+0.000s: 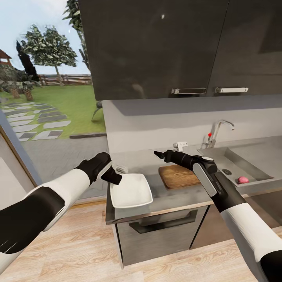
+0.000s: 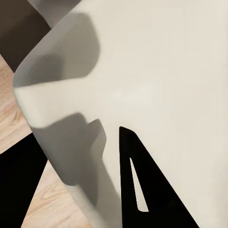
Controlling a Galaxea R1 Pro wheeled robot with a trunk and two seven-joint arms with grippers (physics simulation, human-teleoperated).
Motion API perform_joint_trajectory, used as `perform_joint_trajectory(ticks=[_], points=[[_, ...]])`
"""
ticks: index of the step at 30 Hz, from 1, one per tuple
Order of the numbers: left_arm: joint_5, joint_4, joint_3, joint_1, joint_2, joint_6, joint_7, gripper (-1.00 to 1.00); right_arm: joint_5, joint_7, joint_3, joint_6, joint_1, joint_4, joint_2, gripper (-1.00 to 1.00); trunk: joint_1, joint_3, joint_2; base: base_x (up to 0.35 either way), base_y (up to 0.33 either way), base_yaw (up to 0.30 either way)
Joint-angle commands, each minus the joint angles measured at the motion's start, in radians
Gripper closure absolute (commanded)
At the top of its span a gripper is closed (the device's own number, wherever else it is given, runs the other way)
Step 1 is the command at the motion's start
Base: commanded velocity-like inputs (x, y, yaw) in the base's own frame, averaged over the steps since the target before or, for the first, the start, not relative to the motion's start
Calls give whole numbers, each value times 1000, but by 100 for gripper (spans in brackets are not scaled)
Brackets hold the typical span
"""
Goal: In the kitchen, take the Vidalia onion out of the sink, dice it on the chopping board with the paring knife, put the diced onion into the bowl on the countertop, then place both the paring knife and the chopping board into the sink.
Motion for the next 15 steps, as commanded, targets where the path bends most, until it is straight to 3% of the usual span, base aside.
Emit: perform_joint_trajectory(ticks=[1,15], points=[[9,0,-7,-2,0,3,-2,100,-4,0,1,4,-1,-1,-1,-100,1,-2,-2,0,0,0],[11,12,-7,-2,-15,-67,-4,100,-4,0,1,4,-1,-1,-1,-100,1,-2,-2,0,0,0]])
